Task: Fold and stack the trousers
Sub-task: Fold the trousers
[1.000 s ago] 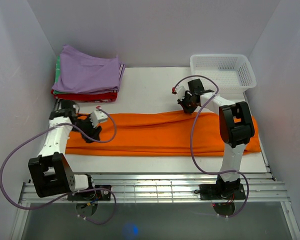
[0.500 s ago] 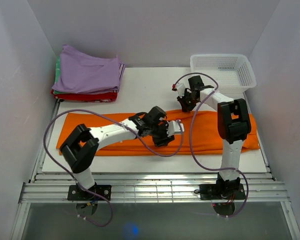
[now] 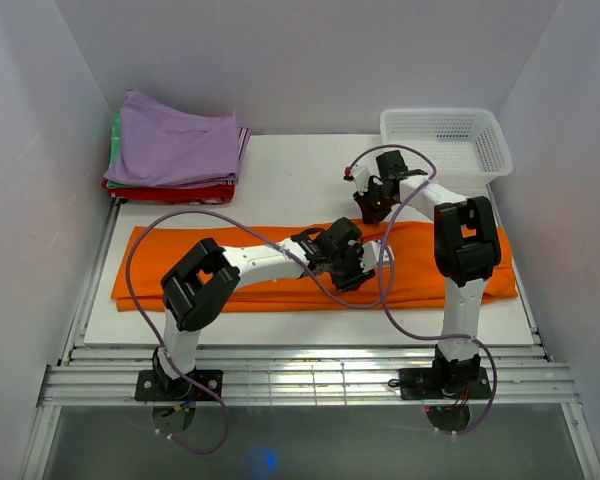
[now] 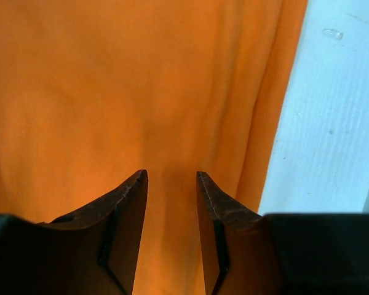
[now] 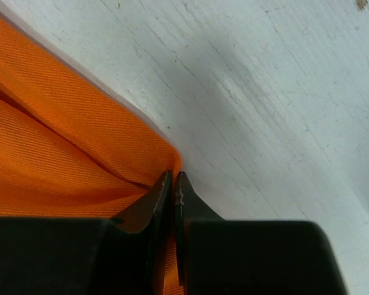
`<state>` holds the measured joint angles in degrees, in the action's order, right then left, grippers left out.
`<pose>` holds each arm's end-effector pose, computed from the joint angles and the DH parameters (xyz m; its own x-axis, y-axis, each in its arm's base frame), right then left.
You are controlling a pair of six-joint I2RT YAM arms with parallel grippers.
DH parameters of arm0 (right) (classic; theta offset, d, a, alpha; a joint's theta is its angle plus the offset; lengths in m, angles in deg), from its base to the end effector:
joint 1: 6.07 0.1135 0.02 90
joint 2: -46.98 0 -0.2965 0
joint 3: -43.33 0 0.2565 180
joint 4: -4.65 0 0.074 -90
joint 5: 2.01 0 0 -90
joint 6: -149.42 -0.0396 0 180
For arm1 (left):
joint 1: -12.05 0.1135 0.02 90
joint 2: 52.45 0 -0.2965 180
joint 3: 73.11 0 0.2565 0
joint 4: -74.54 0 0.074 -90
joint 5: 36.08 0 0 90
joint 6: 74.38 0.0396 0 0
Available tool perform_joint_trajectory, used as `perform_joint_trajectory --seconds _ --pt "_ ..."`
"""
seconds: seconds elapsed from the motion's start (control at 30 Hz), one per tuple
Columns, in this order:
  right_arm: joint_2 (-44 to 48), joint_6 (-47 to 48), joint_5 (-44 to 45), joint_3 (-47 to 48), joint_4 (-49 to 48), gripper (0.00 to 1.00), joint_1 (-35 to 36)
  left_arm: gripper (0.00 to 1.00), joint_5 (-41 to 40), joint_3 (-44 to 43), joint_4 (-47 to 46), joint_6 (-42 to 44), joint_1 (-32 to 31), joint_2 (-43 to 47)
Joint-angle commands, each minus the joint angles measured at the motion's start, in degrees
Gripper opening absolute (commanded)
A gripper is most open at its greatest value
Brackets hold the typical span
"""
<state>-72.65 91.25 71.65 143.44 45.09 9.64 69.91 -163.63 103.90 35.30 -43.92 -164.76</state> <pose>0.4440 0.1365 0.1886 -0.4995 -0.6662 -0.5538 -0.7754 0.6288 -0.0571 0.2378 -0.3716 0.2053 -0.1095 0.7407 -0.6629 0.9880 0.1544 0.0092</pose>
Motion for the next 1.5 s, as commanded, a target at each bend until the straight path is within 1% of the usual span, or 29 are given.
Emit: perform_joint_trajectory --seconds 0.0,0.17,0.27,0.47,0.6,0.63,0.73,1.0,1.13,1.47 --pt "-2.3 -1.1 -2.2 0.5 2.0 0.08 0.5 0.47 2.3 -0.2 -1.3 -1.4 -1.0 1.5" --pt "-2.3 -1.1 -2.3 0.2 1.9 0.08 0.5 0.47 3.5 0.4 -2.4 -2.4 -1.7 1.8" --pt "-2.3 -1.2 -2.4 0.1 1.6 0.08 0.5 0.47 3.4 -0.4 -2.0 -2.3 -2.4 0.6" --pt "-2.1 -1.5 -2.8 -0.3 1.6 0.08 0.5 0.37 2.3 -1.6 -1.4 -3.0 -2.6 -2.6" --pt "-2.1 -1.4 -2.8 -0.6 1.5 0.08 0.5 0.23 0.2 -1.9 -1.4 -1.9 -3.2 -3.5" --pt "-2.1 -1.4 -2.8 -0.7 1.4 0.08 0.5 0.15 0.2 -1.9 -1.4 -1.8 -3.4 -3.4" --pt "-2.4 -1.5 -2.5 -0.6 1.1 0.08 0.5 0.00 0.4 -1.8 -1.4 -1.9 -4.2 -2.7" --pt "-4.6 -2.9 -0.1 1.7 -0.9 0.08 0.5 0.00 0.1 1.4 -1.9 -2.9 -10.9 0.9" --pt "-4.9 -3.7 0.7 2.0 -2.3 0.08 0.5 0.00 -0.7 3.0 -2.6 -4.0 -12.6 1.7" --pt "-7.1 -5.6 4.1 2.4 -5.0 0.08 0.5 0.00 -0.2 2.5 -1.3 -6.8 -16.5 2.1"
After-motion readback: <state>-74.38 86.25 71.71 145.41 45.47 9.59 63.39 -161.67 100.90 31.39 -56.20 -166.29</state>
